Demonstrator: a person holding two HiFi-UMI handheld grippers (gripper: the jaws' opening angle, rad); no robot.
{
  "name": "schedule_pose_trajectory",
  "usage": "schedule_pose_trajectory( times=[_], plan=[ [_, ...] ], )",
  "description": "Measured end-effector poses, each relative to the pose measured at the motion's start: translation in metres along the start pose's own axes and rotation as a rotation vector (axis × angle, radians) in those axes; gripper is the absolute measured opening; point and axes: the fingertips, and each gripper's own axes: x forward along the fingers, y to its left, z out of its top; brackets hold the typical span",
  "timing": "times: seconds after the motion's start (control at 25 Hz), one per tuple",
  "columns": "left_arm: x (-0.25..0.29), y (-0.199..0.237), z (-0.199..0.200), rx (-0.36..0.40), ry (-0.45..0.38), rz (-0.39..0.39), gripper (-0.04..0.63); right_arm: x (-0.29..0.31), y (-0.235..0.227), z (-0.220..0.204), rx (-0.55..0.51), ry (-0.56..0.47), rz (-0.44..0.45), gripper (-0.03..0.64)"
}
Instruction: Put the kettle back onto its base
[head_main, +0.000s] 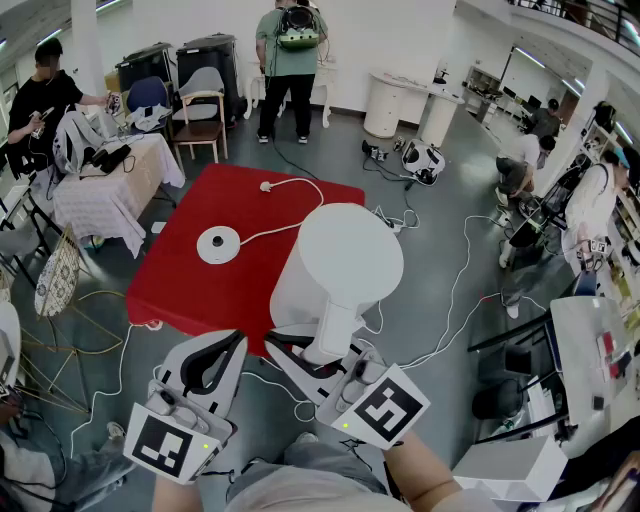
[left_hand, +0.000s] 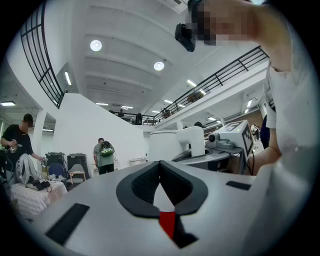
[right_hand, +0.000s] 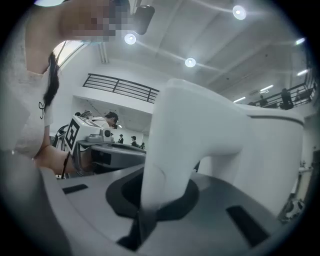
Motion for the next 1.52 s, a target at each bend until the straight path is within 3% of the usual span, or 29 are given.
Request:
schedule_pose_trajectory(
  times=[0.72, 1.28, 1.52],
  plan=[
    [-0.024, 0.017, -0.009, -0.020, 0.002, 0.006, 0.011, 0.026, 0.026, 0.000, -0.039, 0.007, 0.020, 0.012],
    [-0.011, 0.042, -0.021, -0.005, 0.029, 0.126, 0.011, 0.046, 0.010, -0.012, -0.097, -0.002, 0.160, 0.012],
    [0.000, 0.074, -0.032, -0.011, 0.048, 0.160, 0.011, 0.077, -0.009, -0.028, -0.099, 0.013, 0.190, 0.012]
  ],
)
